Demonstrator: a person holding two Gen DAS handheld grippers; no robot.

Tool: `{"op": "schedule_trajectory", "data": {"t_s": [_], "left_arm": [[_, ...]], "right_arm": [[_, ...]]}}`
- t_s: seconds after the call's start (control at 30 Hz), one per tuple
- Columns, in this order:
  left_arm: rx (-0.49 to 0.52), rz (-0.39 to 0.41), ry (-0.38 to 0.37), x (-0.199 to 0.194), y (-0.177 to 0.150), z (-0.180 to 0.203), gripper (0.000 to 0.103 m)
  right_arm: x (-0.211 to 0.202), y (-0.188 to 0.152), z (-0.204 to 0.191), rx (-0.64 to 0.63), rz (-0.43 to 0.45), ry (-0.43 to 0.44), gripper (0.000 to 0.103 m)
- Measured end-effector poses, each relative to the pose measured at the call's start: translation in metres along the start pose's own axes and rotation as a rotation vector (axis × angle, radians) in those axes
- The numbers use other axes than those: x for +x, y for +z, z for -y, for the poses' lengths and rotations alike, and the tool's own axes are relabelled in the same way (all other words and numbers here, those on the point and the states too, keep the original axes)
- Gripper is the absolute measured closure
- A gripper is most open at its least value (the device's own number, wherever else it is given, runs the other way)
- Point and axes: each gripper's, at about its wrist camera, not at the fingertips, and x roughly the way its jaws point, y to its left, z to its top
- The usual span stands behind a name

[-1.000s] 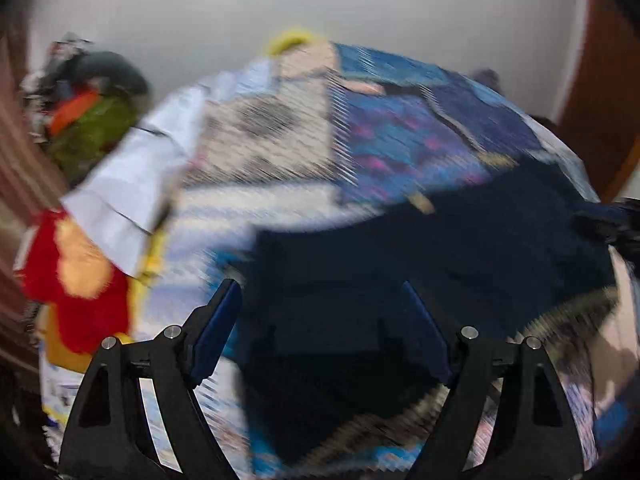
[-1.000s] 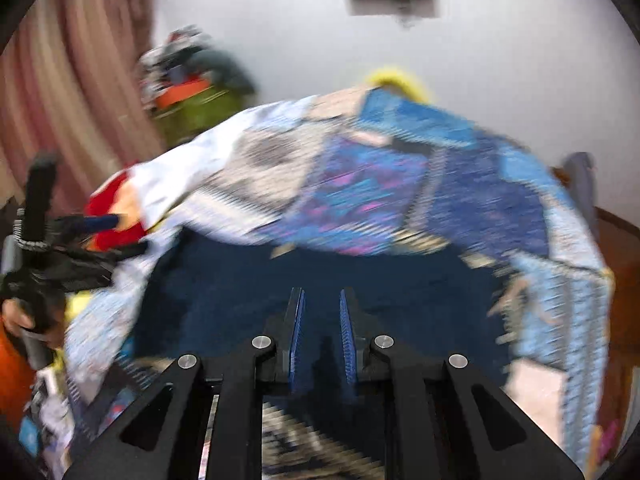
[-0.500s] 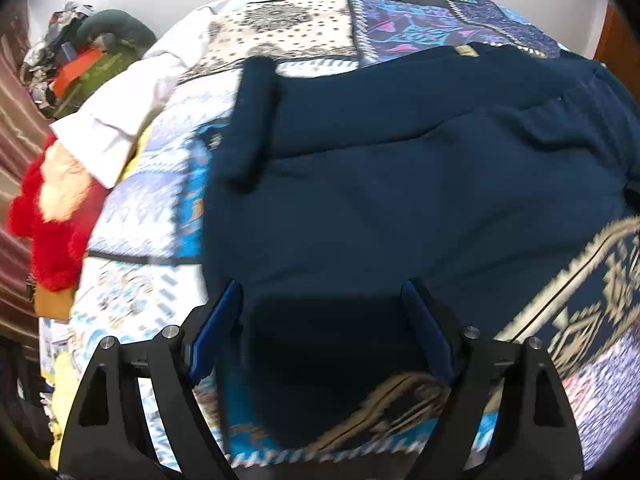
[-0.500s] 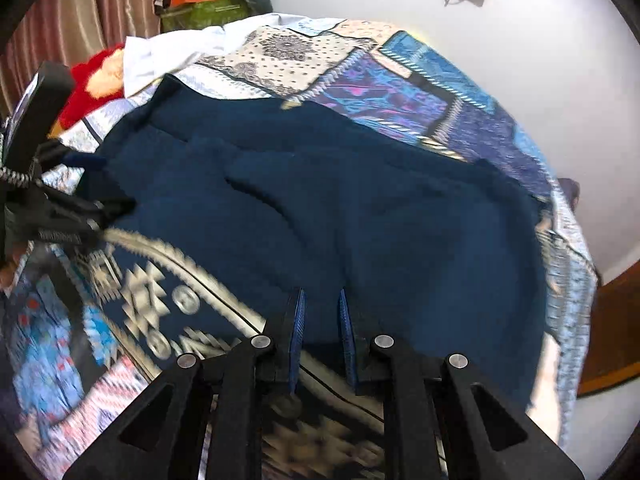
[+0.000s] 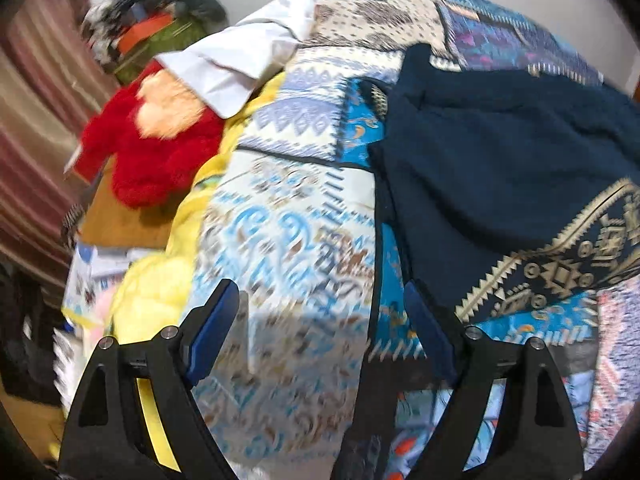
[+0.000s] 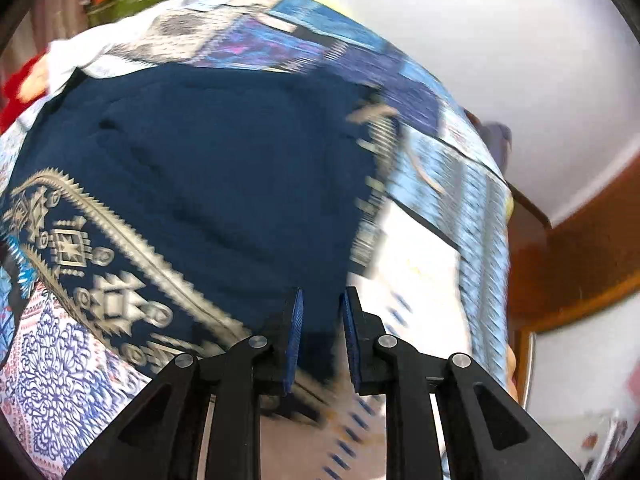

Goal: Fold large clothes

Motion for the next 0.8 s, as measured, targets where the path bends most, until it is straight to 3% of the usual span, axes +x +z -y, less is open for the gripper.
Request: {"op": "schedule_trajectory", "data": {"t_s": [0.13,0.27,0.47,0.67,0.8], "left_arm": [[-0.132,0.016,-0.120,-0.018,-0.008,-0.013,0.018],[-0.260,0.033,-0.277,-0.025,-0.014,-0.010,0.018],[-0.489,-0.096,-0.620,0.017,-0.034,0.012,0.018],[-0.638,-0.197,-0.779,0.071,-0.042,0.037,0.018],[-0.678,-0.107,-0.816,0.084,-0.021,0.043,0.018]], "right_arm": [[-0.021,-0.003,0.018,0.087,-0.008,0.057,0.087],[-0.051,0.000,0.011,0.087,0.066,0.080,0.087],[-0.070,0.007,-0.026,0.113,0.133,0.304,0.087],[-0.032,0.017,-0.065,0.120,0.052,0.438,0.087],[-0.001,0.015,-0.081,0.109,0.004,0.458,0.087]]}}
